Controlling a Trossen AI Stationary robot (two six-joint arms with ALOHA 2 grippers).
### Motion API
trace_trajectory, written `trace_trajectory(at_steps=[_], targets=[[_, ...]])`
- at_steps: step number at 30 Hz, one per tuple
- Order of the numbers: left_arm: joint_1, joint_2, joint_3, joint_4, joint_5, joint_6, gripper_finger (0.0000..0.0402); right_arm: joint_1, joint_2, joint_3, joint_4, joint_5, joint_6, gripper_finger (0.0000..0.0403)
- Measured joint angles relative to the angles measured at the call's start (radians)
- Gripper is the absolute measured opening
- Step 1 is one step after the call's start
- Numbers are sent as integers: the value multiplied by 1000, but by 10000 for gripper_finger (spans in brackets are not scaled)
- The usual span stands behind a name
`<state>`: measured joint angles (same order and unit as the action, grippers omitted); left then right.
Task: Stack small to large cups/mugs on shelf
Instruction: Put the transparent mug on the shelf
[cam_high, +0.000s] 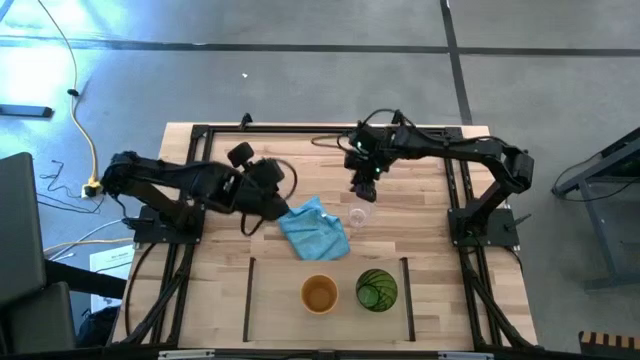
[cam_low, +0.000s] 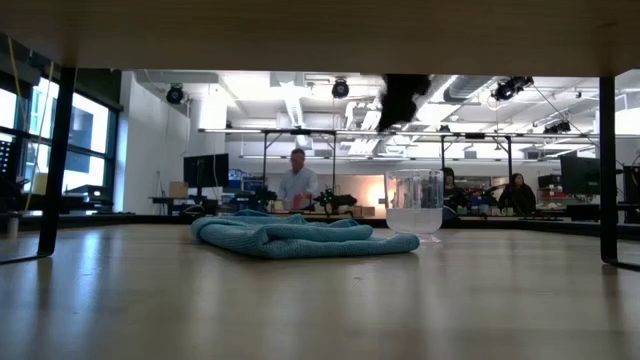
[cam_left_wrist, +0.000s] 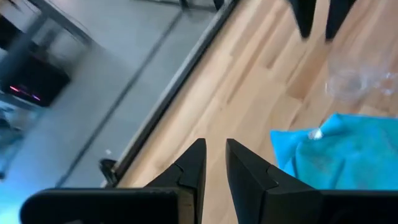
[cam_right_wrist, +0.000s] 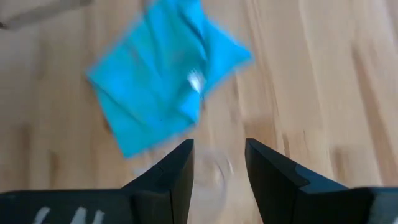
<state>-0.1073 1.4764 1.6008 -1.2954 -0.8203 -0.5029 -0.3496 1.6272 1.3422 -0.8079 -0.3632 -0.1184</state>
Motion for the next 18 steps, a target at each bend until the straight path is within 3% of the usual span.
trace_trajectory(at_steps=[8, 14, 18], targets=[[208, -175, -218, 319, 282, 267, 51, -1, 0, 290, -82, -73, -94, 135], [395, -260, -312, 643, 676, 448, 51, -11, 0, 489, -173, -118, -125, 135], [513, -226, -327, 714, 910, 514, 51, -11, -6, 598, -204, -214, -127, 135]])
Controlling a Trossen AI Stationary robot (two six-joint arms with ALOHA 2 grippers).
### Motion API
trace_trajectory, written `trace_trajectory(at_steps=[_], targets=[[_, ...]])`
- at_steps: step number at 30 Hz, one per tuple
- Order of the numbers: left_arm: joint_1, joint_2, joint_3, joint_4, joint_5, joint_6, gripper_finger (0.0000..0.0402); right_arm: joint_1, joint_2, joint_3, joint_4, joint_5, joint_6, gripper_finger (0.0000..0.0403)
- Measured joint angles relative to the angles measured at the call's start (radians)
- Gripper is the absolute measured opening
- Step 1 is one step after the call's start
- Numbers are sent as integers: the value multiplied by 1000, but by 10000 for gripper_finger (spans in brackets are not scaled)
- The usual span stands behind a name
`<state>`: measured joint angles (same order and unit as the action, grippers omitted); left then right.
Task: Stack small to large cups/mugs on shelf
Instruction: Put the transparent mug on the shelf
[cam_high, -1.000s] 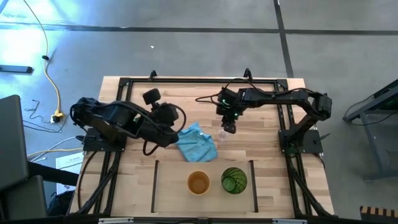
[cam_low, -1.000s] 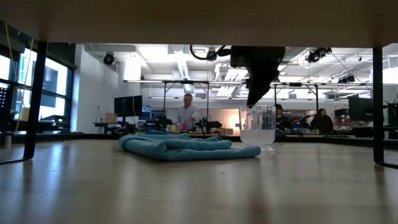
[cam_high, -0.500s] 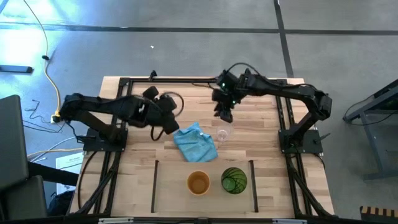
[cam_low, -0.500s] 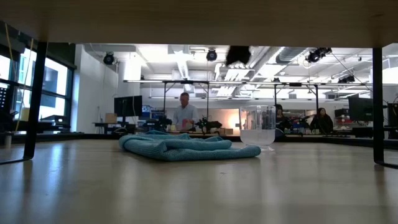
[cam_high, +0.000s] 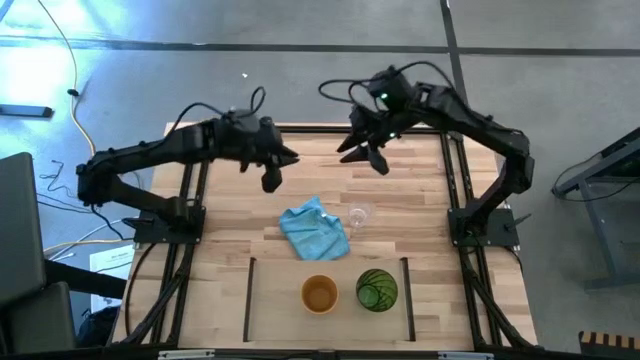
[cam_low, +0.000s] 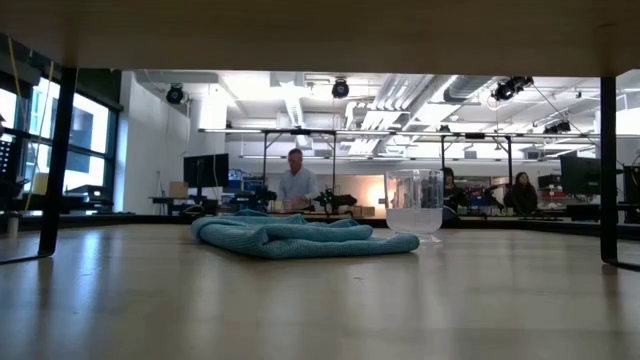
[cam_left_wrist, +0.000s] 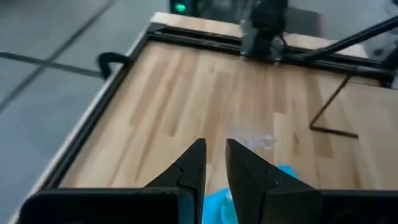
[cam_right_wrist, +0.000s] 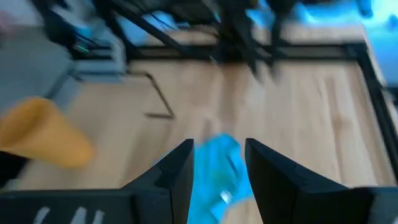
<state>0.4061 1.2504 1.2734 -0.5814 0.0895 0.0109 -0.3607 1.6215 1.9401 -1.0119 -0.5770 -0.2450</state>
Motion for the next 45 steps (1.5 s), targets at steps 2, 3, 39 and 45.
trace_trajectory(at_steps=[2, 3, 39, 45], targets=[[42, 42, -1, -1, 76, 9, 51, 0, -16, 33, 11, -54, 2, 135], [60, 65, -1, 4, 110, 12, 51, 0, -27, 47, 20, -77, 5, 135], [-127, 713, 550, -168, 36, 2, 51, 1, -420, 74, -92, -117, 110, 135], [-146, 734, 547, -146, 33, -8, 51, 1, -413, 74, -106, -116, 109, 135]])
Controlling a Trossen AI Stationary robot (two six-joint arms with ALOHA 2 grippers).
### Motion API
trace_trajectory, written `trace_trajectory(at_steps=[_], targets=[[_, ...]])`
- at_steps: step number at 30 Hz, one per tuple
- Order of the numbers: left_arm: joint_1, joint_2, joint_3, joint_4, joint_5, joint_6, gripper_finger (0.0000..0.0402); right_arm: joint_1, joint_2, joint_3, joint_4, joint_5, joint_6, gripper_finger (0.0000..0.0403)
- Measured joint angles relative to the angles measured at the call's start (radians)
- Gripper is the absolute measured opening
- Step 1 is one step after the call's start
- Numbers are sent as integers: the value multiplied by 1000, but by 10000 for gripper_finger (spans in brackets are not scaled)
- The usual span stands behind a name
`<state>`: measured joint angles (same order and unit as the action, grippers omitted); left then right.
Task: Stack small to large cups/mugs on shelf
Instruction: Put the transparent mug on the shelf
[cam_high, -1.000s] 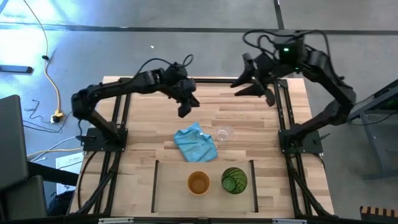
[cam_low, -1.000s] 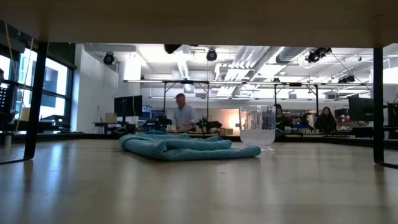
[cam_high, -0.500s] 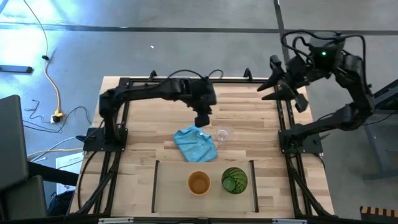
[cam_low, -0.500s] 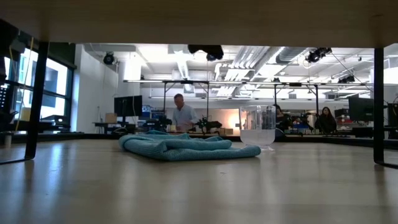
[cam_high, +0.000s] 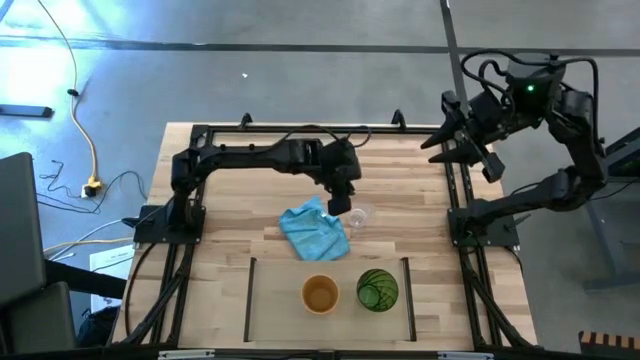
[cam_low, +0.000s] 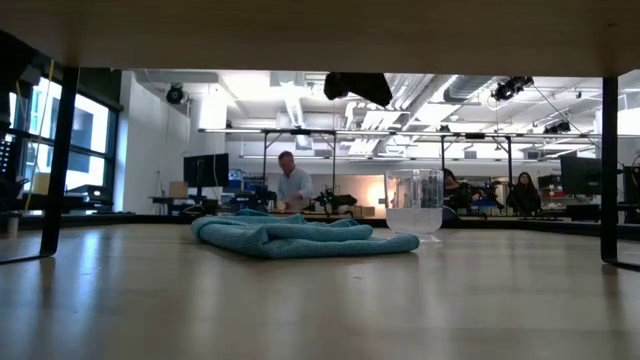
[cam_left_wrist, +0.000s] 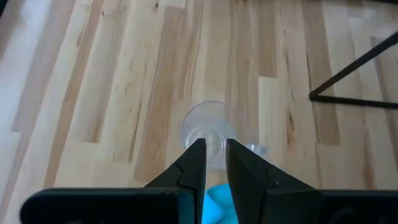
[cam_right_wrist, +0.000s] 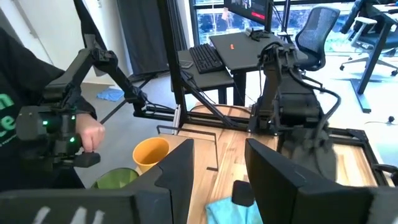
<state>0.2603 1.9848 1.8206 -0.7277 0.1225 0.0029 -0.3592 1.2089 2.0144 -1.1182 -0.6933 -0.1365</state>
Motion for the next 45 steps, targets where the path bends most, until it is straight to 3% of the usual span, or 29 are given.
trace_trajectory(at_steps=[16, 25, 38, 45], targets=[[-19, 75, 3, 84, -78, -57, 51, 0, 7, -1, -15, -5, -2, 135], [-19, 102, 0, 71, 12, -85, 52, 0, 7, -1, -25, -15, -3, 135], [-19, 141, 3, 95, -1, -90, 159, 0, 7, -1, -52, -17, -15, 135], [-18, 172, 0, 80, -4, -117, 163, 0, 7, -1, -53, -18, -22, 135]])
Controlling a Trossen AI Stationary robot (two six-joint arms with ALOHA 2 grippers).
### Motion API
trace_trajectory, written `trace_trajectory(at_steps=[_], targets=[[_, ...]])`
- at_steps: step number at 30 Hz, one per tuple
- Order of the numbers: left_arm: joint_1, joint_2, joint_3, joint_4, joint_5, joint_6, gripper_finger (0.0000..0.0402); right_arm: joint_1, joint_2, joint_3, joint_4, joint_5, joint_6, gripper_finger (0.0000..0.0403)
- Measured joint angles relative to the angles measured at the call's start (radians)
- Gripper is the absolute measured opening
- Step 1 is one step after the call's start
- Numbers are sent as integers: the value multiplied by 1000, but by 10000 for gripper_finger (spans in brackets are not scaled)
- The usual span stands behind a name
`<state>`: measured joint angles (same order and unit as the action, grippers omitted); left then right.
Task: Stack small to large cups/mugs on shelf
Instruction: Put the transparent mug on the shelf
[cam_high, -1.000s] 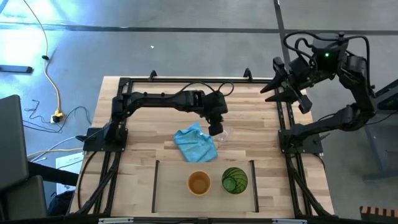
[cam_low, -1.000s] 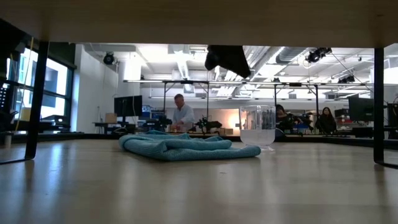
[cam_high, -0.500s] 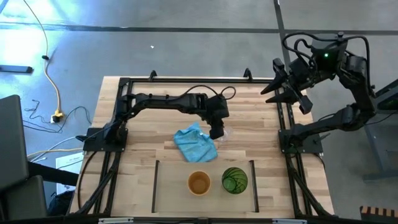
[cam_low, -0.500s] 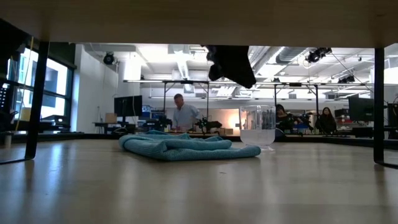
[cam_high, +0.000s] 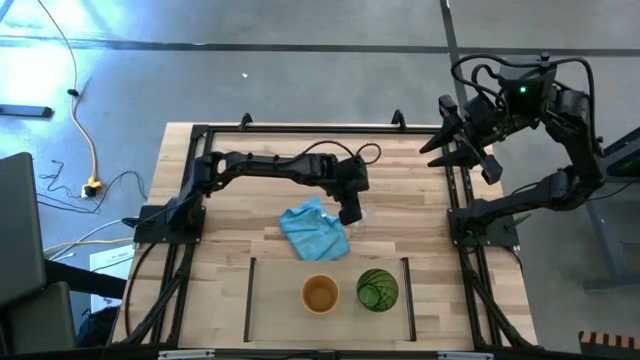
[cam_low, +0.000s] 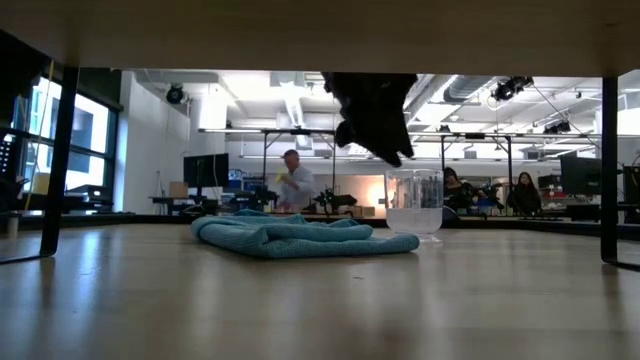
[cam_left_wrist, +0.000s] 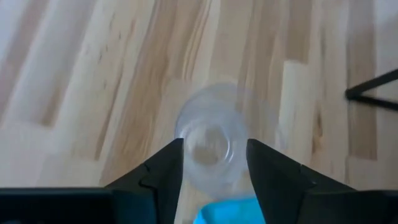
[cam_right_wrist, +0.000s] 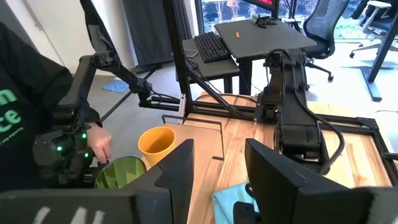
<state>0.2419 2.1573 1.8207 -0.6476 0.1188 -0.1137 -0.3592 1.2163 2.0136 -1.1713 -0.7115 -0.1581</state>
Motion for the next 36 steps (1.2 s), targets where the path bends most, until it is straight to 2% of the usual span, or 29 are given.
trace_trajectory(at_steps=[8, 16, 36], targets=[[0, 31, 2, 30, -5, -23, 142, 0, 0, 0, -14, 1, -7, 135], [1, 44, 1, 33, -13, -26, 138, 0, 0, 0, -19, 1, -7, 135], [-10, 43, 2, 76, -206, -103, 138, 0, 0, 0, -20, 1, 12, 135]])
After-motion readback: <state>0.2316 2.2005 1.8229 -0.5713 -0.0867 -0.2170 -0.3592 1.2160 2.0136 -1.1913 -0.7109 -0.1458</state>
